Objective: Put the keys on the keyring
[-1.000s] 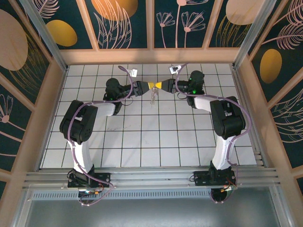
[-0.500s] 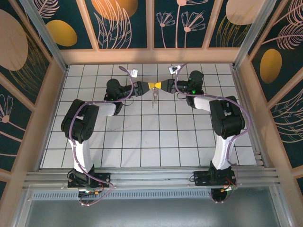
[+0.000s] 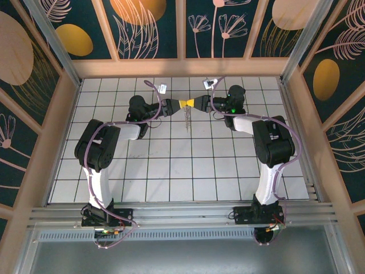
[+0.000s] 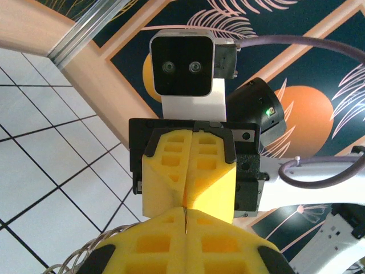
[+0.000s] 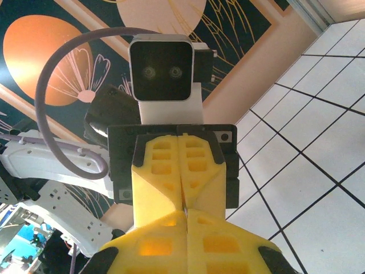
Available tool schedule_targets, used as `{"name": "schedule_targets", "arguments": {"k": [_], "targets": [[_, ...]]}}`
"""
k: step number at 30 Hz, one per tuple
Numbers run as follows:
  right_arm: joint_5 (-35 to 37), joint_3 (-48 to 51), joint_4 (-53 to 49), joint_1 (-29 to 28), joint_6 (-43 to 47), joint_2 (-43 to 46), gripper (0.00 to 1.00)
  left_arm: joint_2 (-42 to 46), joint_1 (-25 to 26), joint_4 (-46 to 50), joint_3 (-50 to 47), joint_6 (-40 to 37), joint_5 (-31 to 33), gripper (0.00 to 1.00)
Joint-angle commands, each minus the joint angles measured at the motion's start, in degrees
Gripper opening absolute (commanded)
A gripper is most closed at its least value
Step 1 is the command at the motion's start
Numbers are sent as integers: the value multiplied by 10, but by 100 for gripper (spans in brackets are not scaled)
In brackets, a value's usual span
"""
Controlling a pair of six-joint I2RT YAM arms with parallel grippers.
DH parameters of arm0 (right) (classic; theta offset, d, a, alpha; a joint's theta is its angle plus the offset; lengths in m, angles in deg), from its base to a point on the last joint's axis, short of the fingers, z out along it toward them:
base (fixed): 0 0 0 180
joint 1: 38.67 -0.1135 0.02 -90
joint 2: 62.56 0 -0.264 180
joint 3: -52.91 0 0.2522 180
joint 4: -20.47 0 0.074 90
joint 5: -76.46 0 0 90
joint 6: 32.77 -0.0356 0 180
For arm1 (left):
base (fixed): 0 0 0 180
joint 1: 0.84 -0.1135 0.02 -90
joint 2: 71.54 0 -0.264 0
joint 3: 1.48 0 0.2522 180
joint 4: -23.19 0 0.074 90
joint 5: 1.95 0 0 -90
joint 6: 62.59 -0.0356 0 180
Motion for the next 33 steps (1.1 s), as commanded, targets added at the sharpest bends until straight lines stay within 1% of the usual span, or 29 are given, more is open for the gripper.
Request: {"name": "schedule_targets", "arguments": {"k": [1, 3, 4, 5, 7, 8, 12, 16, 20, 23, 28, 33], "targets": [[3, -19, 17, -5, 12, -3, 0, -3, 8, -18, 17, -4, -15, 0], [9, -12, 19, -1, 9, 3, 1, -2, 8, -18, 16, -4, -14, 0], [18, -3, 21, 4, 8, 11, 11, -2, 8, -19, 16, -4, -12, 0], [31, 10, 28, 11, 5, 22, 20, -1, 8, -19, 14, -4, -11, 0], [49, 37, 57, 25, -11, 40, 28, 1, 8, -21, 12, -3, -9, 0], [58, 52, 75, 34, -23, 48, 30, 2, 8, -22, 11, -3, -9, 0], [92, 111, 122, 55, -42, 82, 35, 4, 9, -26, 10, -1, -8, 0], [117, 169, 135, 52, -15, 110, 41, 3, 10, -42, 9, 10, -8, 0], [114, 203, 162, 44, 9, 116, 45, 0, 13, -50, 12, 16, -12, 0], [102, 208, 189, 40, 10, 104, 46, -1, 15, -51, 14, 17, -15, 0], [78, 192, 255, 31, -14, 68, 47, -2, 19, -55, 17, 19, -21, 0], [54, 173, 282, 18, -21, 45, 47, -3, 22, -61, 19, 23, -26, 0]]}}
